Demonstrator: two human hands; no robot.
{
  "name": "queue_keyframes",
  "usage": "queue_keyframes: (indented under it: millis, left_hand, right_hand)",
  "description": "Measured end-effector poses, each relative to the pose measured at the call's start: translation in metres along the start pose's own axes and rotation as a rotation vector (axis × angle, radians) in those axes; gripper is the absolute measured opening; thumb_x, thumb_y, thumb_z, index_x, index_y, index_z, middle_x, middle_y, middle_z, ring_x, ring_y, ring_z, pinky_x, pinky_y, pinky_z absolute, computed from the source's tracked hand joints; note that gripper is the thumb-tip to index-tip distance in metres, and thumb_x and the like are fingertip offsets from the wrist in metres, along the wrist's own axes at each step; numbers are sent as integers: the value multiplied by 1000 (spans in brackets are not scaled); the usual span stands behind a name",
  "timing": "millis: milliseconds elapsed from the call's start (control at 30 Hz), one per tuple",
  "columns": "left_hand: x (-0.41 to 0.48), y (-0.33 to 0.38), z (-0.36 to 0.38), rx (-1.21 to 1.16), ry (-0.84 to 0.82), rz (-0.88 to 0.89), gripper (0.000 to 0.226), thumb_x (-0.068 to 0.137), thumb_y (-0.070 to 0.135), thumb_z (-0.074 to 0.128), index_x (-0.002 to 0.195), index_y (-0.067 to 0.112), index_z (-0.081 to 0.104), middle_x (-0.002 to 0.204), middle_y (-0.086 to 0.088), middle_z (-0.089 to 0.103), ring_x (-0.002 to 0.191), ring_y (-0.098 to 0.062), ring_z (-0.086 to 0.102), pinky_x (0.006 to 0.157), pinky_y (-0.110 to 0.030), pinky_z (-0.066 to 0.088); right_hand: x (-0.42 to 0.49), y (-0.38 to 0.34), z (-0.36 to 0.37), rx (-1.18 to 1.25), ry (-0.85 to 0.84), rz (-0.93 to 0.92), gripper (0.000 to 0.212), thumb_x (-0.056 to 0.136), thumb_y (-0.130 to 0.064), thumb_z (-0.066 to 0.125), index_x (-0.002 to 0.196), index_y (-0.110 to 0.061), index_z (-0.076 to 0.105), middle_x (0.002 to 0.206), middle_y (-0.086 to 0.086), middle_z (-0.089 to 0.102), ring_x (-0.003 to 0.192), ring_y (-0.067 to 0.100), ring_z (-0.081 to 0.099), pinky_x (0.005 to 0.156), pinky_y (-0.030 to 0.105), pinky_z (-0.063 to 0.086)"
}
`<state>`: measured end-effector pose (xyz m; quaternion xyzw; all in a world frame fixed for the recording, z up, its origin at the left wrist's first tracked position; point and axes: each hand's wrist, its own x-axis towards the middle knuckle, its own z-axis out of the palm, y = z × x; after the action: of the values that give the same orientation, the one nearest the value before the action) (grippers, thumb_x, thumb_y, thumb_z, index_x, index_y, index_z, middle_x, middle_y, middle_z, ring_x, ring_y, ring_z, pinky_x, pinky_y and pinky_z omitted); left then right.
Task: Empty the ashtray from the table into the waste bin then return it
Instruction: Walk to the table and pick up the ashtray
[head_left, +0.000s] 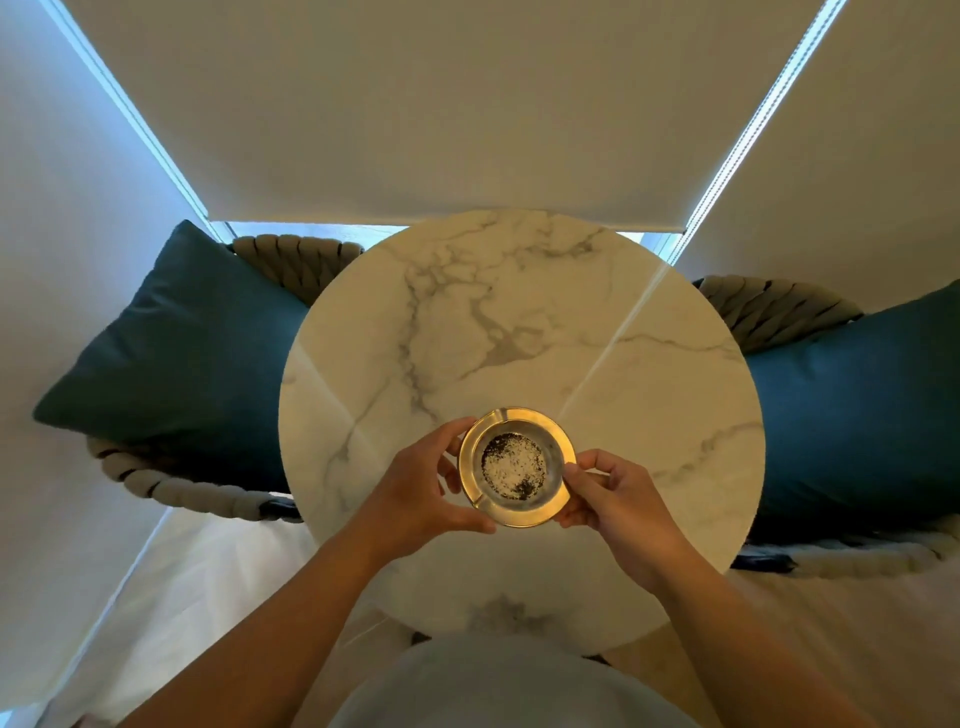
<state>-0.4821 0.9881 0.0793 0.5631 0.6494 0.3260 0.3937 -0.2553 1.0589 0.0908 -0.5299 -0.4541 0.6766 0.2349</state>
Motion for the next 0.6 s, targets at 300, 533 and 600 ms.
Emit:
queue_keyframes:
  millis: [300, 533, 600]
  left_hand:
    - [-68, 23, 66, -19, 265, -132, 96, 49, 43, 93, 122, 65, 34, 102, 27, 57, 83, -3, 59, 68, -16, 52]
    - [-124, 37, 113, -90, 486, -279, 92, 52, 43, 92, 122, 63, 36, 100, 29, 57, 86, 3, 58, 65, -8, 49]
    - [-139, 40, 117, -92, 531, -312, 90, 52, 43, 92, 120, 64, 37, 99, 28, 57, 86, 4, 57, 63, -9, 50]
  right_hand:
    - [-15, 3, -33, -147, -230, -4, 14, 96, -9, 58, 92, 2, 65, 64, 14, 67, 53, 20, 62, 64, 42, 55]
    - [-28, 7, -39, -312, -434, 2, 17, 96, -11, 59, 96, 6, 61, 62, 11, 67, 55, 23, 62, 65, 42, 55]
    - [-32, 9, -33, -344, -489, 6, 17, 96, -11, 58, 96, 5, 61, 61, 10, 68, 55, 22, 62, 64, 41, 56]
